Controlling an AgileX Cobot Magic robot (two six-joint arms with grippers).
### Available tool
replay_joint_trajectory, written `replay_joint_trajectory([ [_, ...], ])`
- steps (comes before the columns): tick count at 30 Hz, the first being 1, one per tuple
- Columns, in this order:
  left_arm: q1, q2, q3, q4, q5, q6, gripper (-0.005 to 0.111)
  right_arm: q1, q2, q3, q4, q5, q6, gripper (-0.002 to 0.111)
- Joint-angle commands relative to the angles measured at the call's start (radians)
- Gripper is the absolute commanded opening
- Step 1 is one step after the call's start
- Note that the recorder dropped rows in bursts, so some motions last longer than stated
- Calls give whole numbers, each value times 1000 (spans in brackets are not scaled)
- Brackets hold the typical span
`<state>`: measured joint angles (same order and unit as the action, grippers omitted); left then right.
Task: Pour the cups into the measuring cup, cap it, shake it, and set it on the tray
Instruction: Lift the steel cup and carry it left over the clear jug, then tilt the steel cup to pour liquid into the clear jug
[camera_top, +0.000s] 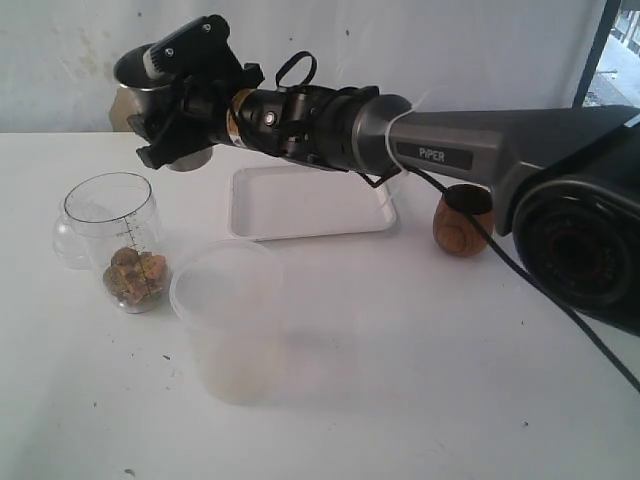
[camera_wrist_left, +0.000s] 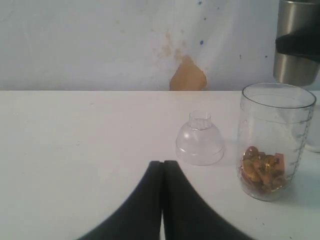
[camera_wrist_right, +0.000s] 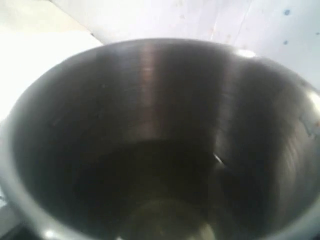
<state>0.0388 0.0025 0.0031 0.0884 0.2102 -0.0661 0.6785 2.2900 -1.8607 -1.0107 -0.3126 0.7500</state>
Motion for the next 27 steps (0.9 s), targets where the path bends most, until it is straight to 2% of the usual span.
replay_joint_trajectory([
  [1, 0, -3, -3, -2, -8, -3, 0, 21, -15, -12, -45, -4, -16, 0],
  [12, 0, -3, -3, -2, -8, -3, 0, 31, -15, -12, -78, -8, -188, 0],
  [27, 0, -3, -3, -2, -8, -3, 0, 39, -33, -12, -260, 1, -190, 0],
])
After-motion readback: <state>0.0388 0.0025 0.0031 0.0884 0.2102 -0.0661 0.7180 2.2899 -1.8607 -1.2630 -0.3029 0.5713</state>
